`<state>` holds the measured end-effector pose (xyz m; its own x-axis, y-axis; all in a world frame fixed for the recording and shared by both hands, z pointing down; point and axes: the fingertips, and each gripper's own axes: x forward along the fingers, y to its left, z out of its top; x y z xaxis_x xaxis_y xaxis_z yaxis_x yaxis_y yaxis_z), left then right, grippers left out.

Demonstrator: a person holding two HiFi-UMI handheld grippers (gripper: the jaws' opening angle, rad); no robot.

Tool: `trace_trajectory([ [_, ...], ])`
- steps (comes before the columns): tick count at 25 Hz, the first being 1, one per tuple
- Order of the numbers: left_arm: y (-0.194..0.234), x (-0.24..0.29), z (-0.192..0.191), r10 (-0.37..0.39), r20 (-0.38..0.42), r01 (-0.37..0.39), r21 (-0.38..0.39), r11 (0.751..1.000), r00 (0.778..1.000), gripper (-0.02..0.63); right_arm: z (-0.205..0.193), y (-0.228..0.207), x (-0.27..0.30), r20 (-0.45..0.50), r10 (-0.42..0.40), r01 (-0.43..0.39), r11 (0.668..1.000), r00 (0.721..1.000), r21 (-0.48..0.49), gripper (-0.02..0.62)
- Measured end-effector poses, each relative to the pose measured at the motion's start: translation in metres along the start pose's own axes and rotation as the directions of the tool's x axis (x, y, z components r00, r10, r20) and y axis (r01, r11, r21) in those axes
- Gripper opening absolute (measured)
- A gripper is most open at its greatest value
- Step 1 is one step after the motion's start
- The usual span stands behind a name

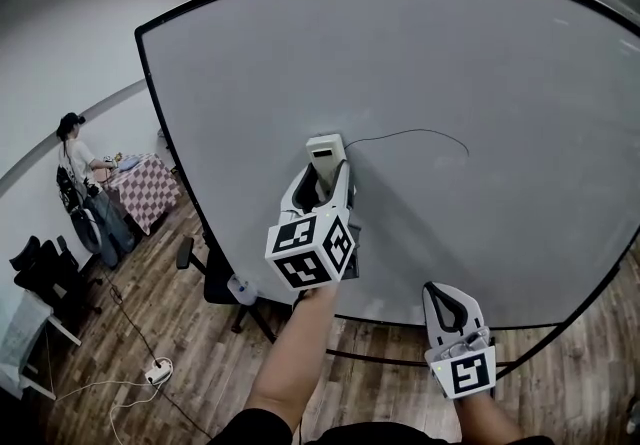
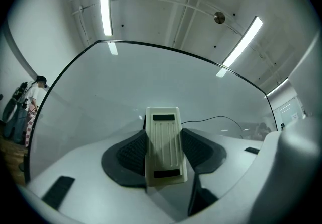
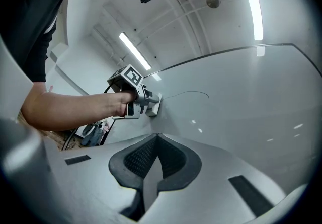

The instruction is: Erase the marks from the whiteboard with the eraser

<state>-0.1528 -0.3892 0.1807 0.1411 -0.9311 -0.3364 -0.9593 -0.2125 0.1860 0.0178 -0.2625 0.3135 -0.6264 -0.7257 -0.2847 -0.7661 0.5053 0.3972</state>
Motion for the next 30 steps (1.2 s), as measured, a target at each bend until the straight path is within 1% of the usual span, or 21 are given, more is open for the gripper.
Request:
trace_trajectory([
  [3, -0.005, 0.004, 0.001, -0.005, 0.005, 0.005, 0.016, 1.0, 1.0, 0.238, -0.003, -0.002, 0.003, 0.013, -0.003, 0.003, 1.0, 1.0, 0.01, 0.018],
  [7, -0.02, 0.007, 0.004, -0.014, 0.015, 0.013, 0.028, 1.0, 1.0, 0.238, -0.009, -0.007, -0.002, -0.005, -0.009, 0.009, 0.999, 1.0, 0.03, 0.018],
  [13, -0.042, 0.013, 0.014, -0.052, 0.02, 0.049, 0.092, 0.994, 0.998, 0.238, -0.011, -0.034, -0.005, -0.015, -0.074, 0.075, 0.997, 0.997, 0.035, 0.018],
  [18, -0.056, 0.018, 0.009, -0.074, 0.026, 0.071, 0.102, 0.992, 0.997, 0.238, -0.019, -0.048, -0.015, -0.033, -0.107, 0.108, 0.994, 0.994, 0.011, 0.018],
  [22, -0.063, 0.019, 0.016, -0.095, 0.031, 0.09, 0.139, 0.986, 0.995, 0.239, -0.014, -0.061, -0.015, -0.033, -0.134, 0.134, 0.991, 0.99, -0.02, 0.018],
  [26, -0.068, 0.021, 0.017, -0.102, 0.044, 0.094, 0.156, 0.983, 0.994, 0.239, -0.01, -0.076, -0.018, -0.027, -0.18, 0.178, 0.983, 0.983, -0.049, 0.018],
  [28, -0.075, 0.022, 0.017, -0.114, 0.049, 0.105, 0.17, 0.98, 0.992, 0.239, -0.008, -0.084, -0.021, -0.02, -0.205, 0.204, 0.978, 0.979, -0.05, 0.018],
  [30, -0.085, 0.023, 0.018, -0.134, 0.05, 0.123, 0.186, 0.975, 0.99, 0.239, -0.011, -0.093, -0.026, -0.032, -0.221, 0.219, 0.973, 0.975, -0.072, 0.018],
])
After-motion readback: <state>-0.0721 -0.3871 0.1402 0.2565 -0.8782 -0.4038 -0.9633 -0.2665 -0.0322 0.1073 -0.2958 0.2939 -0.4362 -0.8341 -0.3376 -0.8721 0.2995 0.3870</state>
